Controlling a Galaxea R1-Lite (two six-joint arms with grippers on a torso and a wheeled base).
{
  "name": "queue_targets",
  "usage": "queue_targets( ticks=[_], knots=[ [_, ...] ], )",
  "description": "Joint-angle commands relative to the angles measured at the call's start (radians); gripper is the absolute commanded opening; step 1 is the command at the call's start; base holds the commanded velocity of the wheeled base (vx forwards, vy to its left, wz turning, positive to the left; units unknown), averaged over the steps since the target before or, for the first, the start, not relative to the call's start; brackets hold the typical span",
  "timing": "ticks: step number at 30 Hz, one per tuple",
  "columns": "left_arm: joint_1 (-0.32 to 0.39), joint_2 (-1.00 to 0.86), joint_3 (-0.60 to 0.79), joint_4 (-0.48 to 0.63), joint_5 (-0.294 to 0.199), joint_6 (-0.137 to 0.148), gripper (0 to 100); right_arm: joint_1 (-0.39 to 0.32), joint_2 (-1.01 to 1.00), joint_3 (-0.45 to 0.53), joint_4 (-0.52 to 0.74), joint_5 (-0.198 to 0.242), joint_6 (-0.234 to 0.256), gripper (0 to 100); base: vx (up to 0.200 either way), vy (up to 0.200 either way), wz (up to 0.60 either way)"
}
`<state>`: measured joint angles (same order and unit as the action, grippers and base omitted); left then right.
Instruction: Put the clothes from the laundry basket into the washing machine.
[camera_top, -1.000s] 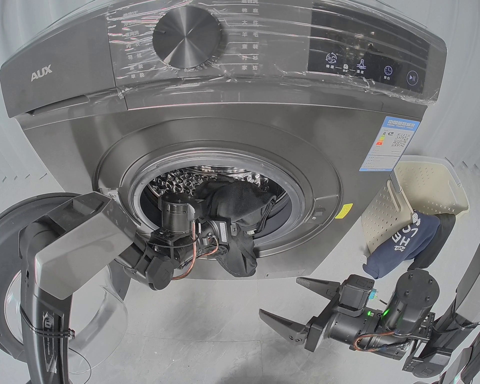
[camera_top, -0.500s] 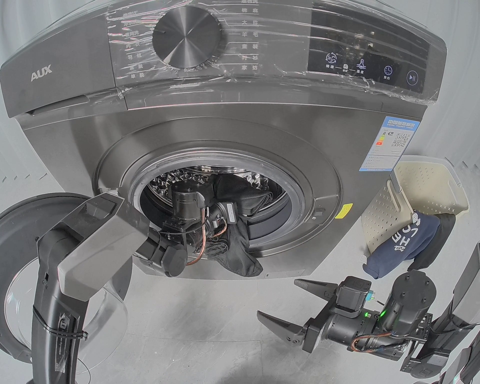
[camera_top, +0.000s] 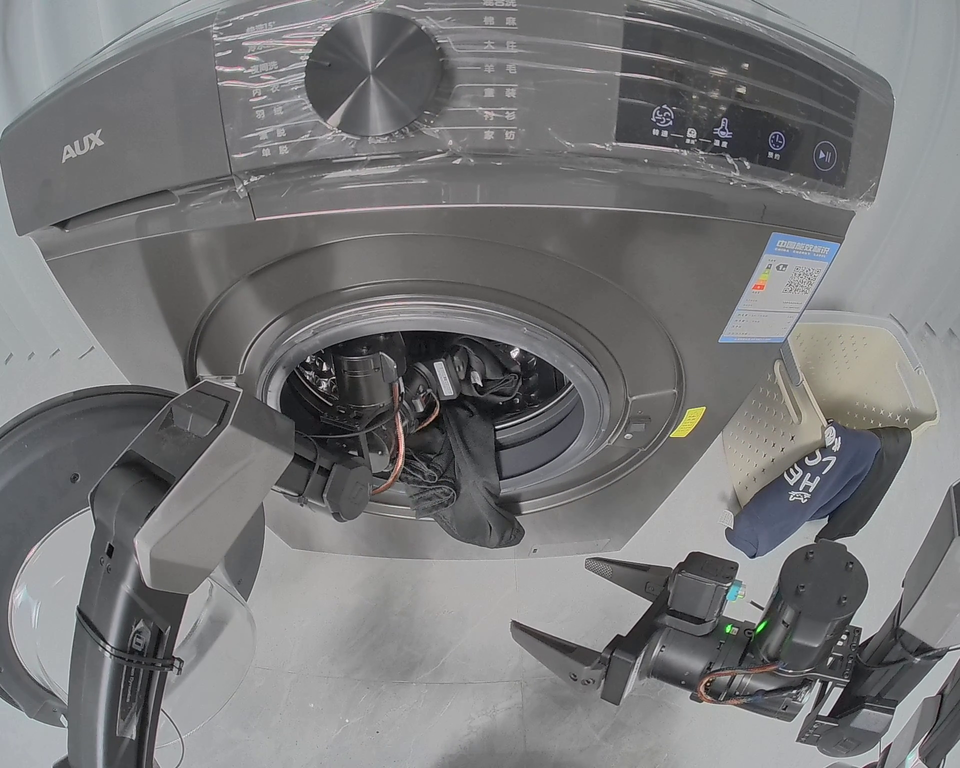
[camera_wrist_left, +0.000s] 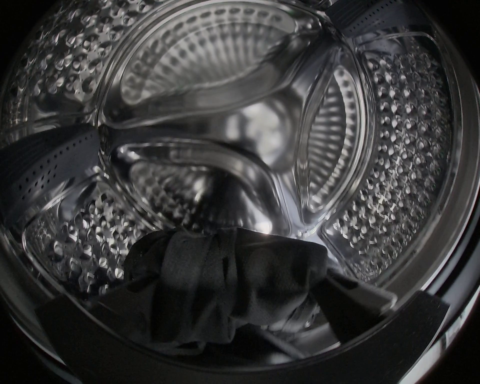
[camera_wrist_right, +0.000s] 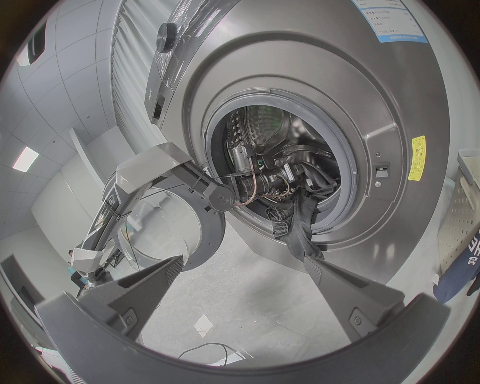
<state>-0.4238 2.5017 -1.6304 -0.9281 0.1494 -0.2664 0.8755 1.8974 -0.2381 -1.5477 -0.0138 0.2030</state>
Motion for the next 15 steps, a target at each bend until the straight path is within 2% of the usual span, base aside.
queue_targets(
  ticks=[1,2,3,7,9,15],
  knots=[
    [-0.024,-0.169,0.244,0.075,-0.106,-0.024,100,0.000,0.011,-0.003,0.000,0.000,0.001,100,0.000,0.000,0.00],
    [-0.024,-0.169,0.244,0.075,-0.106,-0.024,100,0.000,0.011,-0.003,0.000,0.000,0.001,100,0.000,0.000,0.00],
    [-0.033,-0.199,0.291,0.080,-0.129,-0.030,100,0.002,0.017,-0.001,0.000,0.000,0.001,100,0.000,0.000,0.00],
    [-0.047,-0.238,0.346,0.097,-0.129,-0.027,100,0.008,0.022,-0.001,-0.002,-0.002,0.001,100,0.000,0.000,0.00],
    [-0.069,-0.279,0.426,0.138,-0.148,-0.024,100,0.008,0.022,-0.003,-0.002,-0.002,0.001,100,0.000,0.000,0.00],
    [-0.090,-0.239,0.448,0.153,-0.142,-0.004,100,0.010,0.022,-0.003,-0.002,-0.002,0.001,100,0.000,0.000,0.00]
  ],
)
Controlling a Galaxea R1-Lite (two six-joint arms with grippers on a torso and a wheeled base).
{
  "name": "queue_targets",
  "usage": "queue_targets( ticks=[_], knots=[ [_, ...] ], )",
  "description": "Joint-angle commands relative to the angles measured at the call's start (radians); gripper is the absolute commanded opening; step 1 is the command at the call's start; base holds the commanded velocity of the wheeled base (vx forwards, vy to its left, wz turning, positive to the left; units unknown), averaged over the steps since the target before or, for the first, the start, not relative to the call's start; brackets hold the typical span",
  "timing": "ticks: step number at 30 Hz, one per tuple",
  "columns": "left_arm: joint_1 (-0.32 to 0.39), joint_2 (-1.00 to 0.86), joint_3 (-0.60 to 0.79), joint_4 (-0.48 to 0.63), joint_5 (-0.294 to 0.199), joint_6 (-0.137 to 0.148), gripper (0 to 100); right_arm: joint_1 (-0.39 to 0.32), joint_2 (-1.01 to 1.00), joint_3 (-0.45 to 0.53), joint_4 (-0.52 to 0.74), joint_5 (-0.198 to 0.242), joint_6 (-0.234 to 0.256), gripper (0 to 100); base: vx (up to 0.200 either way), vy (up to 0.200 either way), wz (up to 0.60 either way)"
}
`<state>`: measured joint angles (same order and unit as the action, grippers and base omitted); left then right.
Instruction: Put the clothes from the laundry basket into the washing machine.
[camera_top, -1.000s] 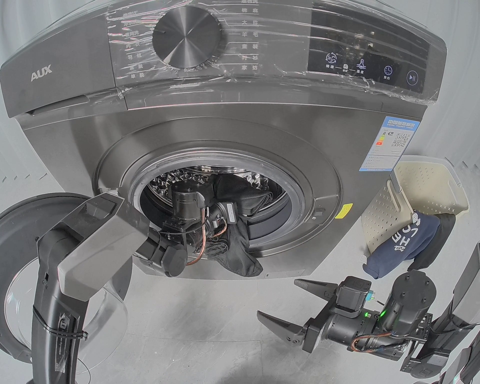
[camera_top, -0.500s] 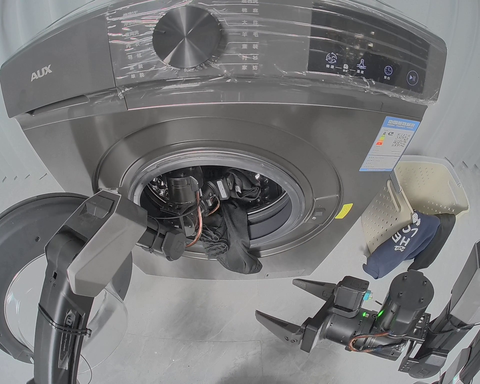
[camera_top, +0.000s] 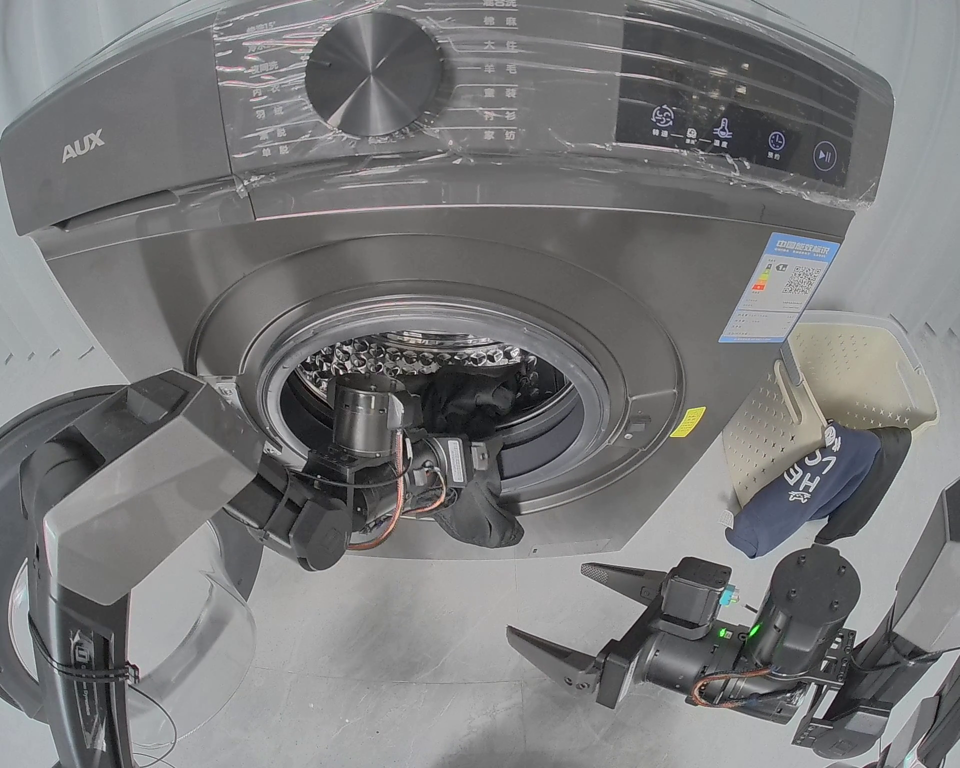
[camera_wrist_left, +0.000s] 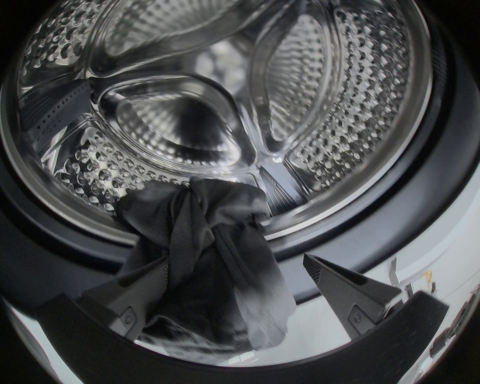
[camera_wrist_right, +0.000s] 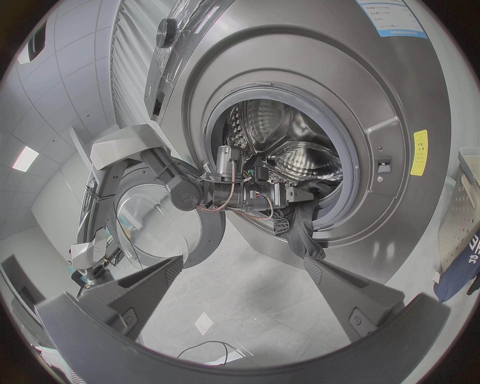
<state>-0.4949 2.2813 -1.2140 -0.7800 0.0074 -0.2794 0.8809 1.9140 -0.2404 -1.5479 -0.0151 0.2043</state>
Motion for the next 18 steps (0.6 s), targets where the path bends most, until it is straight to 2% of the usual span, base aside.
queue_targets(
  ticks=[1,5,10,11,18],
  knots=[
    [-0.019,0.000,0.027,0.005,0.005,0.020,100,0.004,0.003,0.001,0.000,0.000,0.000,100,0.000,0.000,0.00],
    [-0.019,0.024,0.039,0.015,0.009,0.072,100,0.003,0.003,0.000,0.000,0.000,0.000,100,0.000,0.000,0.00],
    [-0.008,0.058,0.014,0.021,0.049,0.080,100,0.003,-0.004,-0.020,-0.003,0.000,0.000,100,0.000,0.000,0.00],
    [-0.007,0.061,0.010,0.021,0.051,0.080,0,0.003,-0.006,-0.025,-0.003,0.000,0.000,100,0.000,0.000,0.00],
    [-0.007,0.070,-0.041,0.004,0.065,0.077,0,0.003,-0.004,-0.034,-0.003,0.000,0.001,100,0.000,0.000,0.00]
  ],
)
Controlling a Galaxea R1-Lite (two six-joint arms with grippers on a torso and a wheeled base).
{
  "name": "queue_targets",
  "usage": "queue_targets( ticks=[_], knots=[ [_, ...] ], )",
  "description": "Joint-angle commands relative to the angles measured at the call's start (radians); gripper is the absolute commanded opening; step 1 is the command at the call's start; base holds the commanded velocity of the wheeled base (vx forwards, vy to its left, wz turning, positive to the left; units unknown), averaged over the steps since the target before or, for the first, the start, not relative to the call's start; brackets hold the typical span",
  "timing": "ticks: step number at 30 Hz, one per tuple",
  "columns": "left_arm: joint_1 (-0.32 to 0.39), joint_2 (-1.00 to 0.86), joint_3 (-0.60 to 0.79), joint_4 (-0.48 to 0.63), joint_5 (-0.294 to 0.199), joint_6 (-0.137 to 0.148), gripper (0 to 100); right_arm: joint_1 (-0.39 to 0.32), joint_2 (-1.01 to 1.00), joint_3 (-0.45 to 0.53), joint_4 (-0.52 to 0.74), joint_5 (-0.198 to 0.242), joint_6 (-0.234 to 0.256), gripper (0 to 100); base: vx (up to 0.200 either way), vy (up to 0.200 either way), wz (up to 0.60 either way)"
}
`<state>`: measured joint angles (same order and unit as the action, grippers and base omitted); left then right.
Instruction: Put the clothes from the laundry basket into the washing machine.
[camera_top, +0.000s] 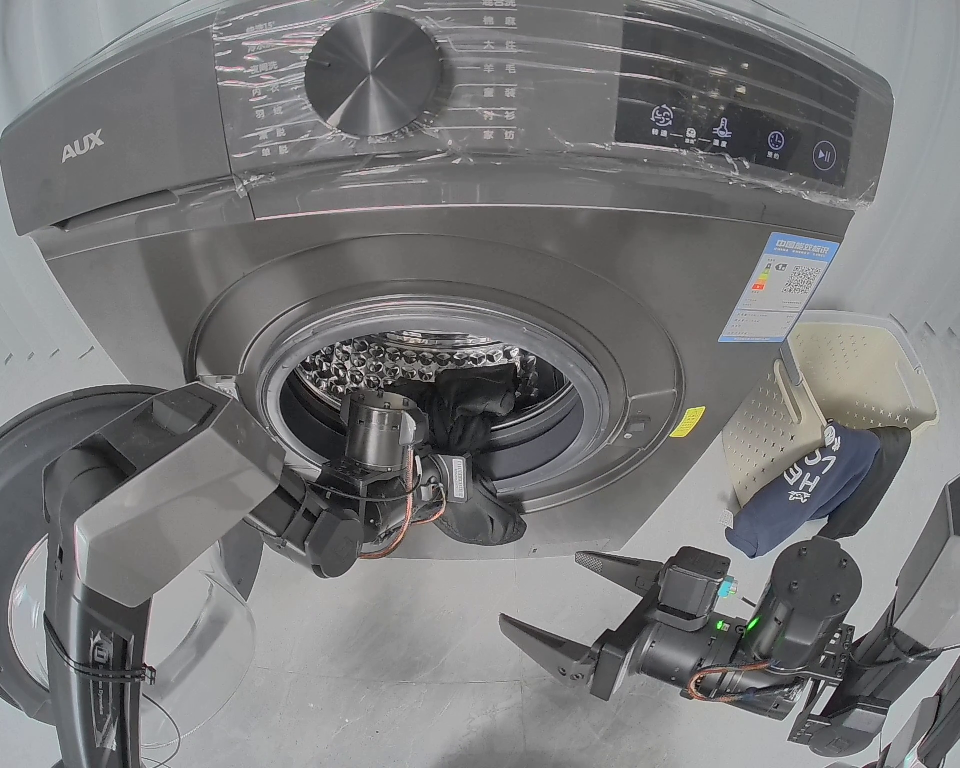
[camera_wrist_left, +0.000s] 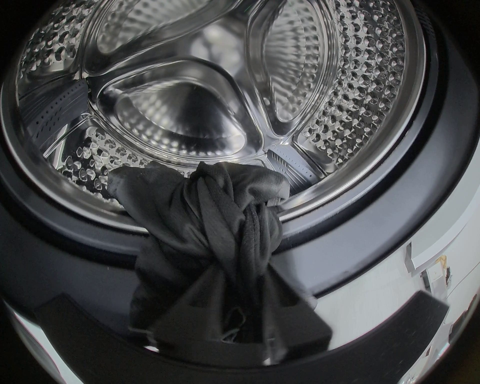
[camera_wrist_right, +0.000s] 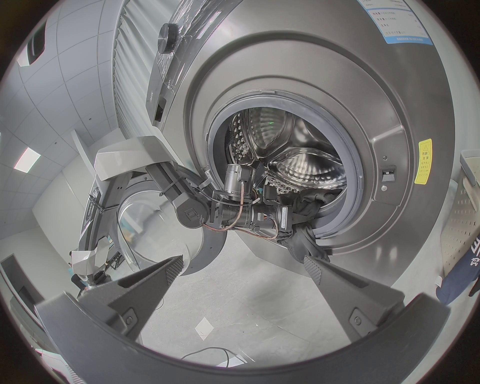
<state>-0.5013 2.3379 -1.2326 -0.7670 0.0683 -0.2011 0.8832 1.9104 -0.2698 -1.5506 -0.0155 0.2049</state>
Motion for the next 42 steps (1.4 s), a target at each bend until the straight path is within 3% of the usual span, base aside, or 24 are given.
queue_targets(
  ticks=[1,3,7,8,14,21,28,29,36,42],
  knots=[
    [-0.002,0.012,-0.031,-0.012,0.004,-0.006,0,0.000,-0.001,-0.005,0.000,0.000,0.001,100,0.000,0.000,0.00],
    [-0.008,0.008,-0.068,-0.026,0.001,-0.027,0,0.000,-0.002,-0.011,0.000,0.000,0.001,100,0.000,0.000,0.00],
    [-0.010,0.015,-0.162,-0.063,0.005,-0.121,0,0.000,-0.002,-0.016,0.000,0.000,0.001,100,0.000,0.000,0.00],
    [-0.008,0.017,-0.182,-0.072,0.010,-0.133,0,0.000,-0.002,-0.017,0.000,0.000,0.001,100,0.000,0.000,0.00],
    [0.017,0.104,-0.324,-0.147,0.076,-0.138,0,0.000,-0.001,-0.017,0.000,0.002,0.001,100,0.000,0.000,0.00],
    [0.032,0.193,-0.467,-0.149,0.122,-0.138,0,0.000,0.006,-0.019,0.000,0.002,-0.001,100,0.000,0.000,0.00],
    [0.041,0.221,-0.544,-0.149,0.131,-0.136,0,-0.001,0.007,-0.020,0.000,0.002,-0.001,100,0.000,0.000,0.00],
    [0.041,0.219,-0.550,-0.149,0.137,-0.136,100,0.000,0.007,-0.020,0.000,0.002,-0.001,100,0.000,0.000,0.00],
    [0.043,0.227,-0.555,-0.160,0.151,-0.136,100,0.000,0.007,-0.017,0.000,0.002,-0.001,100,0.000,0.000,0.00],
    [0.026,0.153,-0.363,-0.138,0.130,-0.123,100,-0.001,0.007,-0.016,0.000,0.002,-0.001,100,0.000,0.000,0.00]
  ],
)
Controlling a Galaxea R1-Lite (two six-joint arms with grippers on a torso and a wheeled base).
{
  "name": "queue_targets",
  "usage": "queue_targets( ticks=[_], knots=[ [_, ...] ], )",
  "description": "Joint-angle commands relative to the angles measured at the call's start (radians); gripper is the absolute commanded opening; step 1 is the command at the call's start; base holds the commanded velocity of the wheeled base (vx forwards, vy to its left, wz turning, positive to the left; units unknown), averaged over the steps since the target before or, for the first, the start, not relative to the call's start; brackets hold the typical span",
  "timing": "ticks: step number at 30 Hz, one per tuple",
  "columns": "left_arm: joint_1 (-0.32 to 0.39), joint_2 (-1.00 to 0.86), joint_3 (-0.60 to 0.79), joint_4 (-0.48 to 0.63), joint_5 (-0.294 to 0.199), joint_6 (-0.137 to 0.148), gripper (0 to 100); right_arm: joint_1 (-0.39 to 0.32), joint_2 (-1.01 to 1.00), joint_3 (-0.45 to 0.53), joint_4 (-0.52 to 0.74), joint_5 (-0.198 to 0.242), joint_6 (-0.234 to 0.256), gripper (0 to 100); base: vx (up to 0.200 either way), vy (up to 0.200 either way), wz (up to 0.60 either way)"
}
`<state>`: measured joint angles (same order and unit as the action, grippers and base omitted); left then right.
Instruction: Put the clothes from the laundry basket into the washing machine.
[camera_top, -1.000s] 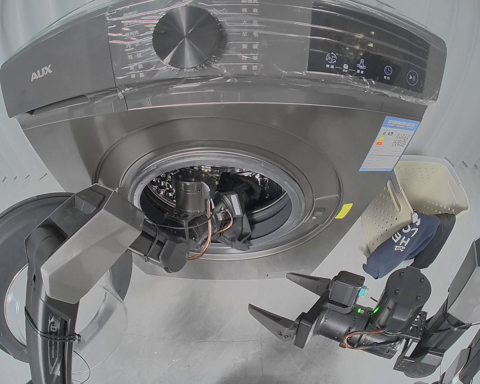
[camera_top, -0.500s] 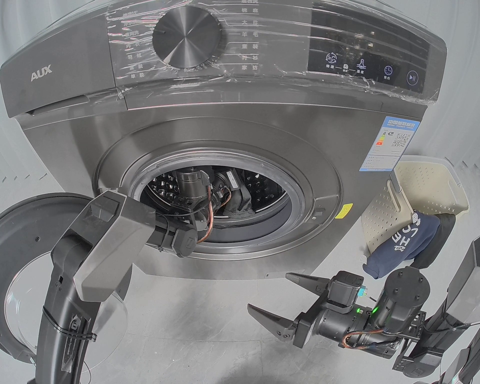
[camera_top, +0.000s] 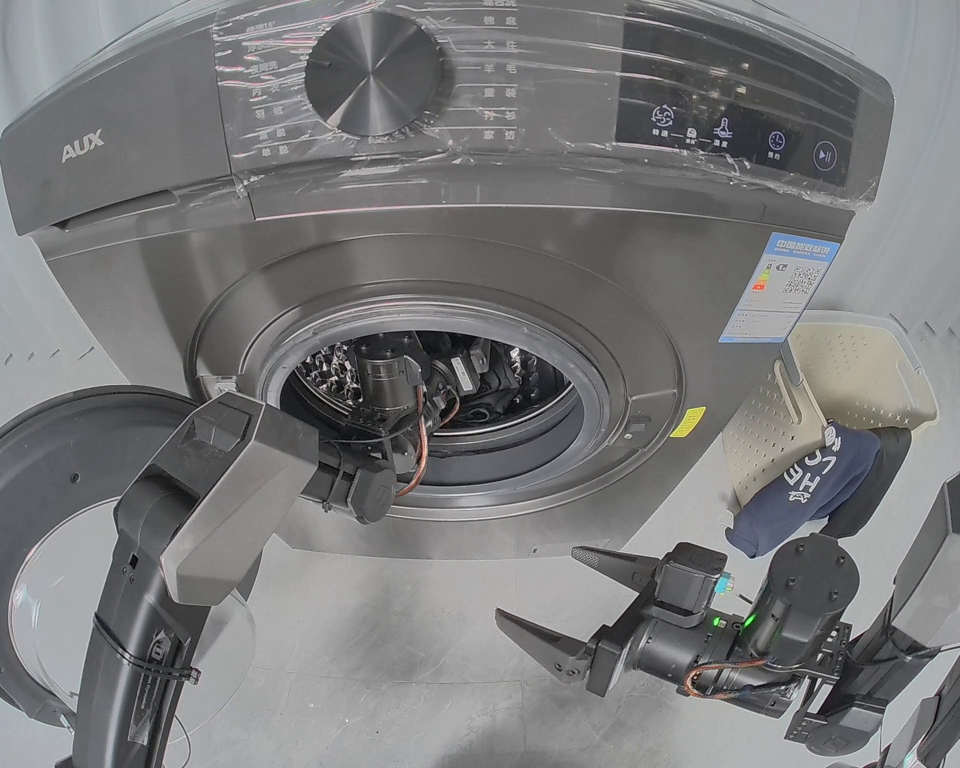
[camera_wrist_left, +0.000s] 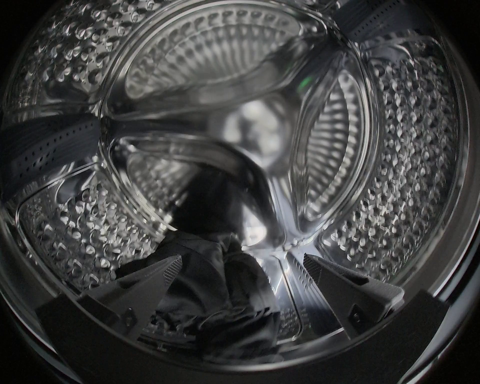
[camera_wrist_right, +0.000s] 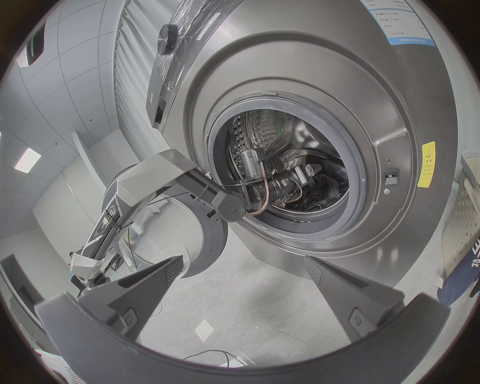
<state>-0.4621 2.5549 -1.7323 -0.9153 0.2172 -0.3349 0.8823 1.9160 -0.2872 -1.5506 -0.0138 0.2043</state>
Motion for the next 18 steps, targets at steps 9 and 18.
queue_targets(
  ticks=[9,18],
  knots=[
    [-0.070,-0.176,0.392,-0.068,-0.062,0.094,100,0.000,-0.003,0.005,0.001,0.000,0.001,100,0.000,0.000,0.00],
    [-0.211,-0.501,0.968,-0.283,-0.070,0.195,100,0.000,-0.015,0.043,0.001,-0.002,-0.002,100,0.000,0.000,0.00]
  ],
)
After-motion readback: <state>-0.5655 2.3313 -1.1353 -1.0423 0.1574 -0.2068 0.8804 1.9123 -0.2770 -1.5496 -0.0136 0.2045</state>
